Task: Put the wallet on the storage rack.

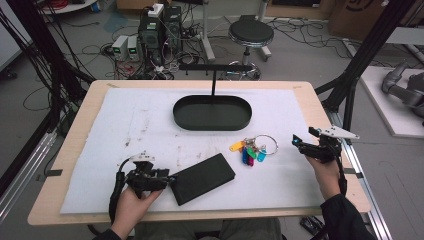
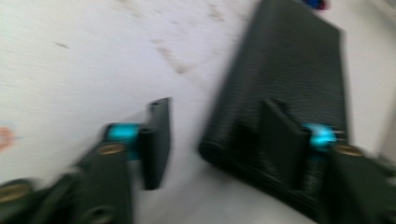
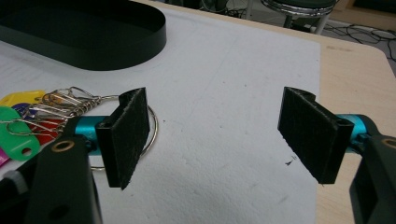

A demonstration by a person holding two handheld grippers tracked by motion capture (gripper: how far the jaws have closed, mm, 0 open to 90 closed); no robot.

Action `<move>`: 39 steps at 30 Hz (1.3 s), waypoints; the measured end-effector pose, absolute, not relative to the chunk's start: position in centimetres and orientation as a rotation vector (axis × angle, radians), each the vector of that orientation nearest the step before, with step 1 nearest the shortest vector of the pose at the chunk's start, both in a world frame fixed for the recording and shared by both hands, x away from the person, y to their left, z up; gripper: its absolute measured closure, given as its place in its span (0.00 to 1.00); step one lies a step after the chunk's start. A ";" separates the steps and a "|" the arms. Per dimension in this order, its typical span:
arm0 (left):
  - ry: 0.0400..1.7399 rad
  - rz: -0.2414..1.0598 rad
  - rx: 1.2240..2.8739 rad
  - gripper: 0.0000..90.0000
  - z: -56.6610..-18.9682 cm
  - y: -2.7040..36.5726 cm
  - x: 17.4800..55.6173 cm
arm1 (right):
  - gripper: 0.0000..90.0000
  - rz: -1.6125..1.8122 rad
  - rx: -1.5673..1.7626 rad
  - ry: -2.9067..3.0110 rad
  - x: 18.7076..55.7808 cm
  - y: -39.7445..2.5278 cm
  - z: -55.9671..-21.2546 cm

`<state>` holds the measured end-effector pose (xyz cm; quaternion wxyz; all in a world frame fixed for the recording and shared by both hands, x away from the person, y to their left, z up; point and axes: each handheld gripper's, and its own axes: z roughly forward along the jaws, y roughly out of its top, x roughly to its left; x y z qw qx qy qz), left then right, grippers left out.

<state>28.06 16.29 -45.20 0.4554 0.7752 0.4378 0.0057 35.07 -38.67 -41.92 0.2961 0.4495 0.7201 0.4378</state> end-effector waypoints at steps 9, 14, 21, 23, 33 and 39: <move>1.033 0.070 1.921 0.71 -45.1 16.1 27.7 | 0.28 1.159 1.190 1.921 35.2 -38.5 -41.9; 0.935 0.151 1.911 0.81 -44.4 16.2 27.5 | 0.28 1.158 1.189 1.913 35.1 -38.4 -41.9; 0.787 0.327 1.872 0.86 -42.9 15.6 27.1 | 0.29 1.176 1.178 1.890 34.9 -38.5 -41.6; 0.696 0.424 1.855 0.87 -42.2 15.3 26.9 | 0.29 1.193 1.171 1.880 34.8 -38.4 -41.5; 0.447 0.613 1.785 0.88 -41.3 15.0 26.1 | 0.29 1.315 1.117 1.865 34.2 -37.4 -40.6; 0.377 0.580 1.784 0.88 -41.5 15.3 25.6 | 0.29 1.451 1.044 1.916 34.1 -35.6 -40.1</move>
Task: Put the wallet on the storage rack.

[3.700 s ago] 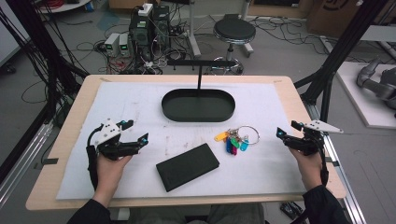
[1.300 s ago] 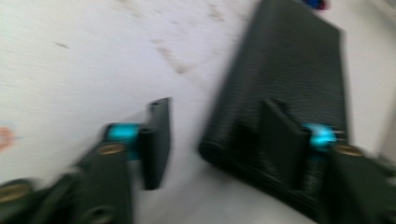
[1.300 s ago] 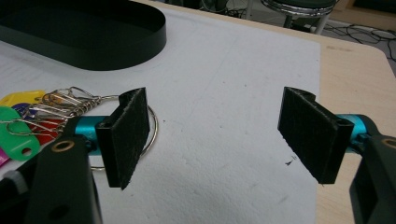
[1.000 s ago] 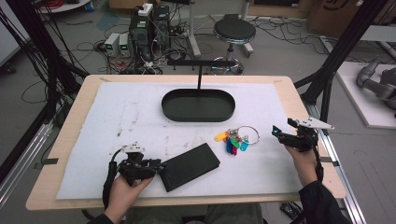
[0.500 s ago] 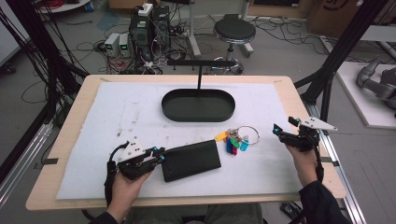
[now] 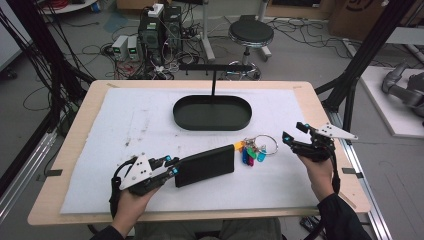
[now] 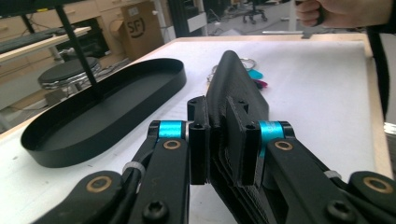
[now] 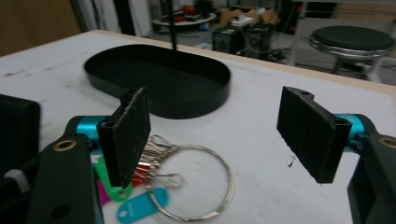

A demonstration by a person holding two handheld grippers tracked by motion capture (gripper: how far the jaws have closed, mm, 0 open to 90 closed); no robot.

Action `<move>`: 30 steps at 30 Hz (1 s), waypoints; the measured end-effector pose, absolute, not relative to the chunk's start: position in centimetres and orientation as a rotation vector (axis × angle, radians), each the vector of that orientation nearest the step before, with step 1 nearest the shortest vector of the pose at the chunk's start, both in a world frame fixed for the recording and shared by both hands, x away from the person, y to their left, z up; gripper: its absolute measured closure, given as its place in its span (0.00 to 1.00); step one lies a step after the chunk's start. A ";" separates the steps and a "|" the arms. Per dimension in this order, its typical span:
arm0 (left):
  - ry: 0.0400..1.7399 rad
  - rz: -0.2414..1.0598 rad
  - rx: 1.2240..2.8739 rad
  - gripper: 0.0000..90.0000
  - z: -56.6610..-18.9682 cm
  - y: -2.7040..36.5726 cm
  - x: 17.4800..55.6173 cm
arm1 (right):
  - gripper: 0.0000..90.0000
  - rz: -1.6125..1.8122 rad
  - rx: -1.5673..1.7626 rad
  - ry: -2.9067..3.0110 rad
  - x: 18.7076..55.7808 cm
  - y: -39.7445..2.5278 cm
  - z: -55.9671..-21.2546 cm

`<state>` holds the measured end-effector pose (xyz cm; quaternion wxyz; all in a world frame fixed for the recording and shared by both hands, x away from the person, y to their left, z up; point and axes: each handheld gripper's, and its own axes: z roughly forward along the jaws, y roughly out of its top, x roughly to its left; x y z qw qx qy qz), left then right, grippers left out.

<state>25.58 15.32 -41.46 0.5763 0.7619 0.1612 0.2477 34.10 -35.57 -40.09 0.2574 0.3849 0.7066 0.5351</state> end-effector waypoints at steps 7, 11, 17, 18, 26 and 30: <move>0.351 0.552 1.797 0.88 -41.6 15.6 25.4 | 0.29 1.530 0.911 2.049 34.2 -32.3 -40.1; 0.341 0.539 1.804 0.88 -41.8 15.8 25.4 | 0.29 1.564 0.822 2.153 34.3 -30.1 -40.3; 0.322 0.533 1.809 0.88 -41.8 15.9 25.4 | 0.33 1.607 0.633 2.317 34.5 -26.7 -40.4; 0.322 0.533 1.811 0.88 -41.8 15.9 25.4 | 0.33 1.607 0.633 2.317 34.5 -26.7 -40.4; 0.302 0.523 1.815 0.88 -41.9 16.0 25.3 | 0.37 1.608 0.522 2.444 35.5 -23.8 -40.9; 0.296 0.518 1.817 0.87 -41.9 16.0 25.3 | 0.37 1.606 0.473 2.491 35.9 -22.8 -41.4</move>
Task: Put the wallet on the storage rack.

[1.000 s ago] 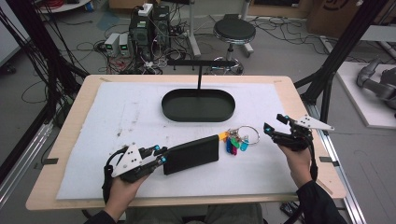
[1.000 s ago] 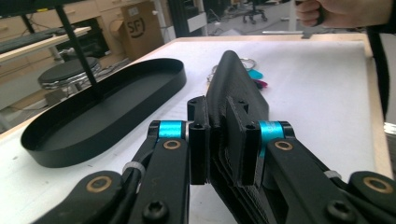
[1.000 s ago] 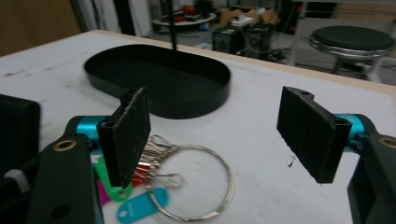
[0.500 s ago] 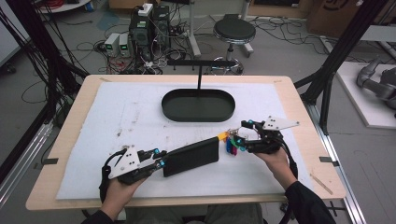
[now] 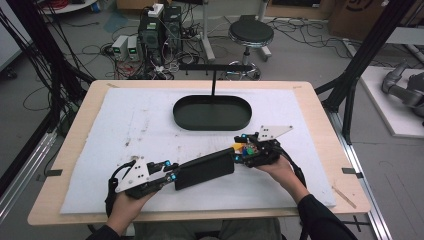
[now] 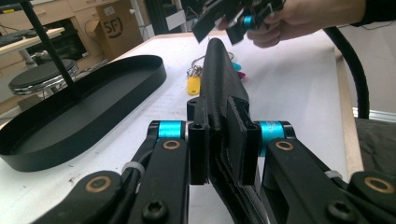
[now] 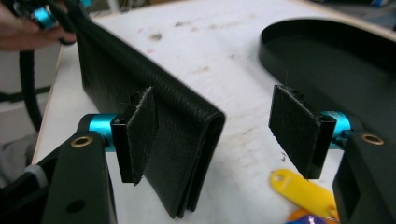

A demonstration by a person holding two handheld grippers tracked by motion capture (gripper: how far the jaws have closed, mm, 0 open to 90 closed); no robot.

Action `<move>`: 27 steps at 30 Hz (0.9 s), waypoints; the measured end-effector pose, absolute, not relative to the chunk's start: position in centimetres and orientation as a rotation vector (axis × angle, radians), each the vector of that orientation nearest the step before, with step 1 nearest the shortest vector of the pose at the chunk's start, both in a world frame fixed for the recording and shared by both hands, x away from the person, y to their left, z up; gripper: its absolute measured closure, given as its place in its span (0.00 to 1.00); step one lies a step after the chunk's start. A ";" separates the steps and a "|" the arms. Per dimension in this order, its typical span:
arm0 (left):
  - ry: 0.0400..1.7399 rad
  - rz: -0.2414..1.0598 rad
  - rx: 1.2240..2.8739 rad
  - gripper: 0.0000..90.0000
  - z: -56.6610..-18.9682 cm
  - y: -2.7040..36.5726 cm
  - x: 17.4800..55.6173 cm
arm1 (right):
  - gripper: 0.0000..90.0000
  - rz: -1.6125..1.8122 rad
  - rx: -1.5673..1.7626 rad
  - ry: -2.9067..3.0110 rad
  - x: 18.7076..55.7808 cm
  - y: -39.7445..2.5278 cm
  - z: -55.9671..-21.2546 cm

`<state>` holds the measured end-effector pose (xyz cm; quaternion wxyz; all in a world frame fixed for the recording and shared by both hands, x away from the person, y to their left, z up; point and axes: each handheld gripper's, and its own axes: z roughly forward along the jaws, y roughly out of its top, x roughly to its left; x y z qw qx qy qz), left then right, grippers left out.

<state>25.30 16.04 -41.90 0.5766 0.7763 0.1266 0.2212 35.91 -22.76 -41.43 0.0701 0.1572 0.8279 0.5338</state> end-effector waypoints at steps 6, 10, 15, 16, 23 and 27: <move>0.313 0.503 1.812 0.85 -42.0 16.2 25.4 | 0.58 1.516 0.348 2.591 35.7 -21.1 -42.3; 0.344 0.491 1.807 0.80 -42.1 16.3 25.5 | 0.68 1.522 0.333 2.612 35.6 -21.6 -42.0; 0.377 0.482 1.805 0.71 -42.1 16.3 25.7 | 0.76 1.532 0.302 2.630 35.4 -21.9 -41.9; 0.392 0.481 1.806 0.67 -42.1 16.4 25.8 | 0.78 1.537 0.291 2.629 35.4 -22.0 -41.9; 0.479 0.409 1.818 0.44 -42.6 16.6 26.7 | 0.83 1.546 0.250 2.633 34.6 -22.2 -41.4; 0.509 0.349 1.843 0.41 -43.1 16.5 27.2 | 0.83 1.545 0.239 2.629 34.1 -22.2 -41.3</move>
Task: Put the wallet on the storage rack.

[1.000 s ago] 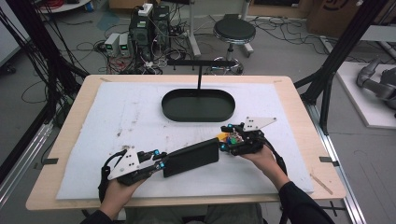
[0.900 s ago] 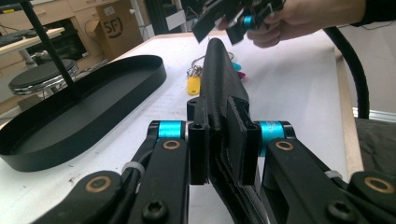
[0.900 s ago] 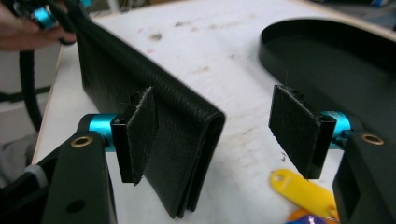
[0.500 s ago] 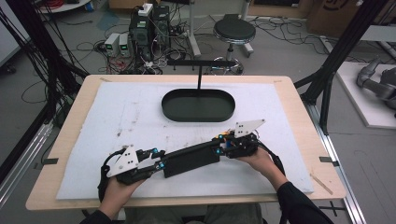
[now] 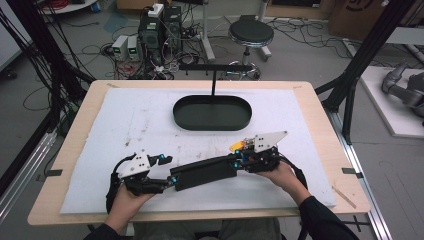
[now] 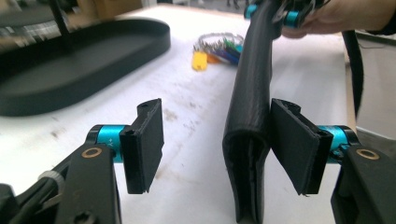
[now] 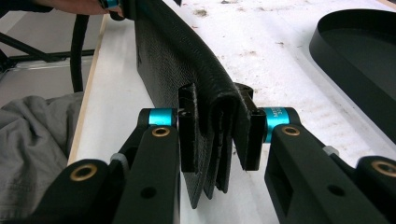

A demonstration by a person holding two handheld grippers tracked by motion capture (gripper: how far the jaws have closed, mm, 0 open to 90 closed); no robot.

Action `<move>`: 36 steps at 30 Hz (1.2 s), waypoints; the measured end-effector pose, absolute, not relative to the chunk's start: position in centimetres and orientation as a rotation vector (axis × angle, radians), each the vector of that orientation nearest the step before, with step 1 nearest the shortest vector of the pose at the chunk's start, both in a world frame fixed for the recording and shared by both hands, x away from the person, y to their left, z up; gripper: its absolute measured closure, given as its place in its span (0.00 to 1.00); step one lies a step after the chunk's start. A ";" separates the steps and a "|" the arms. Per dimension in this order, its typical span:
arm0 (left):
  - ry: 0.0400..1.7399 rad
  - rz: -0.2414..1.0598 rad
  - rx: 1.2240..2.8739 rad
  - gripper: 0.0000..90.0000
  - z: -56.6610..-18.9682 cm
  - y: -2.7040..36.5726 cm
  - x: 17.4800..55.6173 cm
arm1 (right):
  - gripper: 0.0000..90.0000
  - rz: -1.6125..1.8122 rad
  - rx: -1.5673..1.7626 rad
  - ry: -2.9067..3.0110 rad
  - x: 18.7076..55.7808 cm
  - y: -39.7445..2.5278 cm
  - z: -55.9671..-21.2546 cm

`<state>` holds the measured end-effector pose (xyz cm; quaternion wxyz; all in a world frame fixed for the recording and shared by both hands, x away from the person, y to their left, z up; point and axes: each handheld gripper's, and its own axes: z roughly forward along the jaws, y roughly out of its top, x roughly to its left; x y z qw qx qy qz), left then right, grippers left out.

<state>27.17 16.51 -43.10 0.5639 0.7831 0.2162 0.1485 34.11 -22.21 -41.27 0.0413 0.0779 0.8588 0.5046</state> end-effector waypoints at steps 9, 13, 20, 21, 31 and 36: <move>0.484 0.241 1.897 0.55 -43.8 15.2 27.7 | 0.83 1.532 0.251 2.637 33.7 -22.4 -41.3; 0.447 0.209 1.908 0.71 -44.0 14.9 27.9 | 0.83 1.537 0.258 2.647 33.5 -22.5 -41.4; 0.368 0.207 1.910 0.80 -43.8 14.6 28.2 | 0.82 1.522 0.241 2.645 33.3 -23.1 -41.6; 0.354 0.209 1.912 0.81 -43.7 14.6 28.3 | 0.82 1.525 0.240 2.639 33.2 -23.2 -41.6; 0.293 0.230 1.905 0.81 -42.9 13.9 28.7 | 0.79 1.557 0.221 2.583 33.1 -24.2 -41.2; 0.272 0.233 1.897 0.82 -42.5 13.7 28.8 | 0.74 1.585 0.235 2.556 33.0 -24.5 -40.9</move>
